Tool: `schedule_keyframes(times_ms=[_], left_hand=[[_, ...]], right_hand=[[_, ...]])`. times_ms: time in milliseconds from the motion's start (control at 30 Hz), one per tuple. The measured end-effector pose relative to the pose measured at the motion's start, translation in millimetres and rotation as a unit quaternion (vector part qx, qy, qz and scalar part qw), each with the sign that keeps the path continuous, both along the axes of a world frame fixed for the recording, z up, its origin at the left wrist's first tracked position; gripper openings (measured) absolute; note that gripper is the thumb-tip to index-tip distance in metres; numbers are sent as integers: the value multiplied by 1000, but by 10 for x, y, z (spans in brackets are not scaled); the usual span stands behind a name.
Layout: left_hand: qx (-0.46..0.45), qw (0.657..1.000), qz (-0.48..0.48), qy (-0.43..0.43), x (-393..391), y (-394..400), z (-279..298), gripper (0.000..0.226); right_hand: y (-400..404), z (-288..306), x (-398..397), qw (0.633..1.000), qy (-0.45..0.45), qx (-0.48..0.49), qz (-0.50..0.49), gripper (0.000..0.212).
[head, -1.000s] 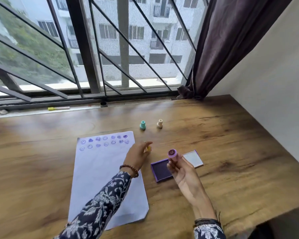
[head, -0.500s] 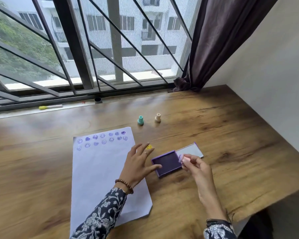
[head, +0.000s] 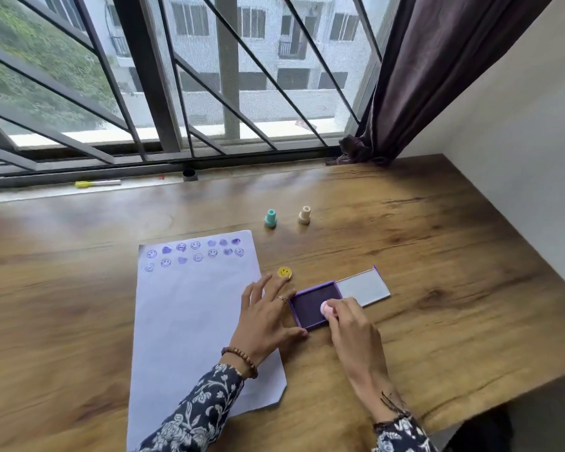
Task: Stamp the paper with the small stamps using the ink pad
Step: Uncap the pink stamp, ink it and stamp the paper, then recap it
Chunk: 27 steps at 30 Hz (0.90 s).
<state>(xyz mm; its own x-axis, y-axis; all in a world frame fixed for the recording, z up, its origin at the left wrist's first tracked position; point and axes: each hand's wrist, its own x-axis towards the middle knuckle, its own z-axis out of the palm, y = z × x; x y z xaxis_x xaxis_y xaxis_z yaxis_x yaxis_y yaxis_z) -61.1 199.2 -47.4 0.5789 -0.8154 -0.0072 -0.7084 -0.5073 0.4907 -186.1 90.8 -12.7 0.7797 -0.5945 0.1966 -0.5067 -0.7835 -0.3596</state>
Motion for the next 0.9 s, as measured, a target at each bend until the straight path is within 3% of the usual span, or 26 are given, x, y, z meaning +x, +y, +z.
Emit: schedule_keyframes(times_ms=[433, 733, 800, 900], left_hand=[[34, 999, 9, -19, -4, -47, 29, 77], [65, 997, 13, -26, -59, -77, 126, 74], [88, 996, 2, -25, -90, -44, 145, 82], [85, 996, 3, -16, -100, 146, 145, 95]], right_hand=[[-284, 41, 187, 987, 108, 51, 110, 18], [-453, 144, 365, 974, 175, 123, 72, 10], [-503, 222, 367, 969, 153, 191, 35, 4], [-451, 311, 343, 953, 45, 295, -54, 4]])
